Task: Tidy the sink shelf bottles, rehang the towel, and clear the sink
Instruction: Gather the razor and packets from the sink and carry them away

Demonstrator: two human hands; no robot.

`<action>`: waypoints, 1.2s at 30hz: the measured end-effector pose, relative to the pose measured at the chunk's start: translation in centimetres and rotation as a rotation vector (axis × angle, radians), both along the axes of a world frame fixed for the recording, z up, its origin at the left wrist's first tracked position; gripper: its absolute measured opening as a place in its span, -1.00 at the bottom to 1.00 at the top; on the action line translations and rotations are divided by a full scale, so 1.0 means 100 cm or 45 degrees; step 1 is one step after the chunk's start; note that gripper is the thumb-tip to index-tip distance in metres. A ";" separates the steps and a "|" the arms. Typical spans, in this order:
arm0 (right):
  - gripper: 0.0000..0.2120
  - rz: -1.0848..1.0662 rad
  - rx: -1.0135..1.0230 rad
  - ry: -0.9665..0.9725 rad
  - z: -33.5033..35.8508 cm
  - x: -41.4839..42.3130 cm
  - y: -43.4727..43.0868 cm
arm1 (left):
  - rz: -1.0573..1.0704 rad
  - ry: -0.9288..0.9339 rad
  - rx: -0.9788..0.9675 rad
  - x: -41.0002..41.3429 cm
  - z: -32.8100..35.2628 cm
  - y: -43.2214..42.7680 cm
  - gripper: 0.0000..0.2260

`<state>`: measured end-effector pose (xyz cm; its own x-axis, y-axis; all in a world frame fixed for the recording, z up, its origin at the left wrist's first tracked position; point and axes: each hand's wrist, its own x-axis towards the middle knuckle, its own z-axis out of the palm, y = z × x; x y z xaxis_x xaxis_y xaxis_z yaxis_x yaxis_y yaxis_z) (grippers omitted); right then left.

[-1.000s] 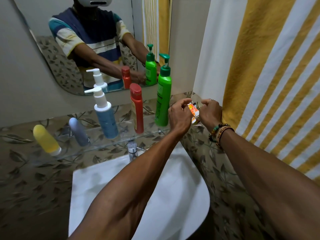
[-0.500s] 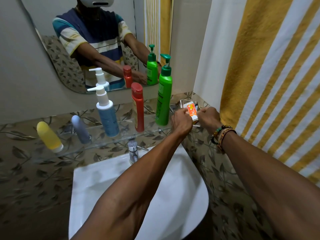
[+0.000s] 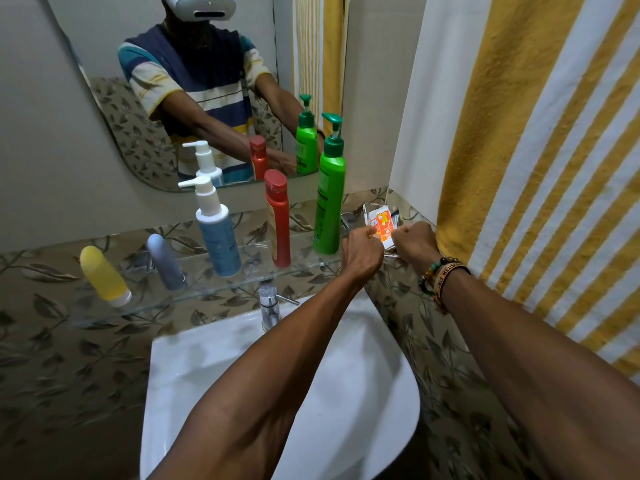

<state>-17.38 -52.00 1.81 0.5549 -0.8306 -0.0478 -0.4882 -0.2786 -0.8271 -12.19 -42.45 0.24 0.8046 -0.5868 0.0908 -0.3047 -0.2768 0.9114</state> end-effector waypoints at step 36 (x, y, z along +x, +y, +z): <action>-0.78 -0.032 0.006 -0.628 0.044 -0.035 0.164 | 0.086 0.080 -0.351 -0.009 0.071 0.166 -0.64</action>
<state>-20.92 -35.62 6.18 0.4924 -0.8442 0.2118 -0.0447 -0.2676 -0.9625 -13.11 -25.81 7.33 0.8502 -0.4917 0.1882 -0.2345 -0.0336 0.9715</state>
